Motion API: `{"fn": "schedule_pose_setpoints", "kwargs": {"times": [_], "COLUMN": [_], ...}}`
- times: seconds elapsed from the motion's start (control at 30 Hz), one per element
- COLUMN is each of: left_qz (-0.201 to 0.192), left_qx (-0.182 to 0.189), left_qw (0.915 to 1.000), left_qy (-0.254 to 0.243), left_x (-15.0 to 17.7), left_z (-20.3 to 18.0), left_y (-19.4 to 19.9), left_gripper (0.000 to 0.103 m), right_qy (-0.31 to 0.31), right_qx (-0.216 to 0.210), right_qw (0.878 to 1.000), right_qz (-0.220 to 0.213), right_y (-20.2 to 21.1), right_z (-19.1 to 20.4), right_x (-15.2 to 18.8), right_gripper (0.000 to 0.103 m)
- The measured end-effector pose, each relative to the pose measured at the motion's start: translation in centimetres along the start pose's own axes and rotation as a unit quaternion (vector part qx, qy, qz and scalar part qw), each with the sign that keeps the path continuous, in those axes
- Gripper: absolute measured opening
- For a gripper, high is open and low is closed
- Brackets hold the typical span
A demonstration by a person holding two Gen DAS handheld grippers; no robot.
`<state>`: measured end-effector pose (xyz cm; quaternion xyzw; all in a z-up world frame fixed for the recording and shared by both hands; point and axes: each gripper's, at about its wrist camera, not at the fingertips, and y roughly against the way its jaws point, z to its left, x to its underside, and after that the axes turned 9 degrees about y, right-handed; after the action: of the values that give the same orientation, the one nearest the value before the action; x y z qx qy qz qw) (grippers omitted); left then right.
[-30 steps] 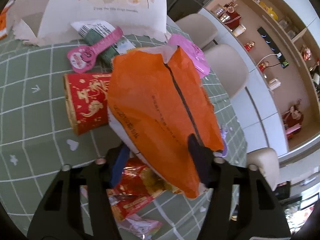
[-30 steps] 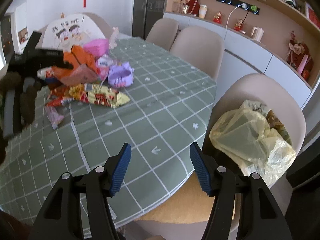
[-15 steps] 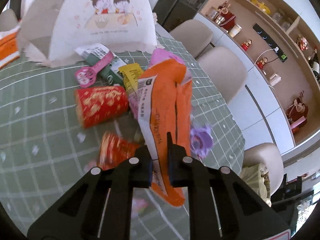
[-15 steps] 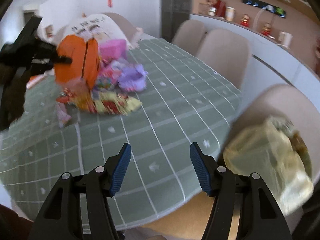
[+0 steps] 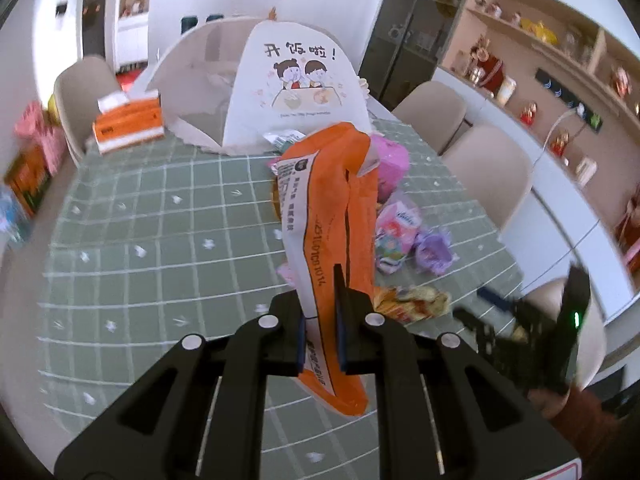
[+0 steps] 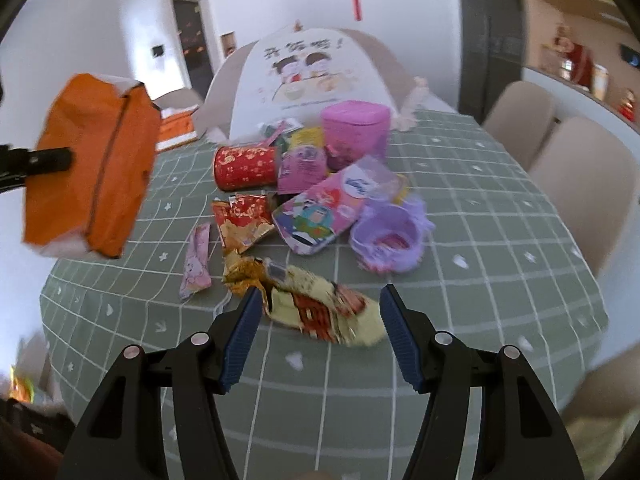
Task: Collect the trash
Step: 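Lift the orange bag with the left tool while the right tool grasps a yellow snack wrapper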
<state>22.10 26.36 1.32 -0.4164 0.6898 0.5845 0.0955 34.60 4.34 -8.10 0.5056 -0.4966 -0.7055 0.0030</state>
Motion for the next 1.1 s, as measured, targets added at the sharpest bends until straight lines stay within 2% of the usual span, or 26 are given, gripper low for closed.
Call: {"fn": "schedule_pose_setpoints", "kwargs": {"times": [0.07,0.17,0.27,0.33,0.43,0.5,0.67,0.8,0.93,0.97,1.0,1.07,1.1], "left_qz": [0.005,0.021,0.020,0.014,0.012,0.022,0.047,0.046,0.037,0.036,0.037,0.040,0.043], "left_qx": [0.000,0.015,0.011,0.014,0.021,0.034,0.042,0.044,0.050,0.051,0.052,0.051,0.053], "left_qw": [1.0000,0.9997,0.9997,0.9998,0.9997,0.9990,0.9976,0.9977,0.9979,0.9979,0.9978,0.9977,0.9975], "left_qy": [-0.003,0.003,-0.006,-0.003,0.006,0.017,0.028,0.022,0.019,0.019,0.019,0.019,0.018], "left_x": [0.1,0.1,0.2,0.1,0.1,0.0,-0.2,-1.1,-2.4,-2.8,-3.1,-3.5,-3.8], "left_z": [0.7,1.5,2.0,2.5,3.1,3.6,4.5,5.3,6.5,6.8,7.1,7.4,7.4], "left_y": [-0.5,-1.3,-2.0,-2.6,-3.7,-4.9,-7.7,-8.2,-8.2,-8.3,-8.5,-8.9,-9.1], "left_gripper": [0.010,0.010,0.010,0.010,0.010,0.010,0.010,0.010,0.010,0.010,0.010,0.010,0.010], "right_qy": [0.003,-0.039,-0.089,-0.121,-0.137,-0.118,-0.027,0.035,0.061,0.066,0.068,0.066,0.063], "right_qx": [0.012,0.013,0.014,-0.001,-0.039,-0.058,-0.013,-0.033,-0.040,-0.044,-0.052,-0.058,-0.054], "right_qw": [1.000,0.999,0.994,0.990,0.986,0.988,0.996,0.993,0.986,0.983,0.980,0.977,0.978], "right_qz": [0.015,0.033,0.057,0.072,0.084,0.085,0.082,0.111,0.150,0.166,0.182,0.194,0.191], "right_y": [-2.0,-4.2,-5.6,-5.6,-4.1,-3.0,-2.6,-5.3,-8.7,-9.5,-10.0,-10.4,-10.0], "right_z": [0.0,-1.1,-2.6,-2.7,-0.7,1.2,2.9,3.9,4.9,5.3,5.6,5.9,5.9], "right_x": [-0.7,-0.9,-0.1,0.7,1.6,1.4,-2.0,-4.1,-4.6,-4.5,-4.3,-4.3,-4.4], "right_gripper": [0.058,0.058,0.058,0.058,0.058,0.058,0.058,0.058,0.056,0.055,0.044,0.035,0.027]}}
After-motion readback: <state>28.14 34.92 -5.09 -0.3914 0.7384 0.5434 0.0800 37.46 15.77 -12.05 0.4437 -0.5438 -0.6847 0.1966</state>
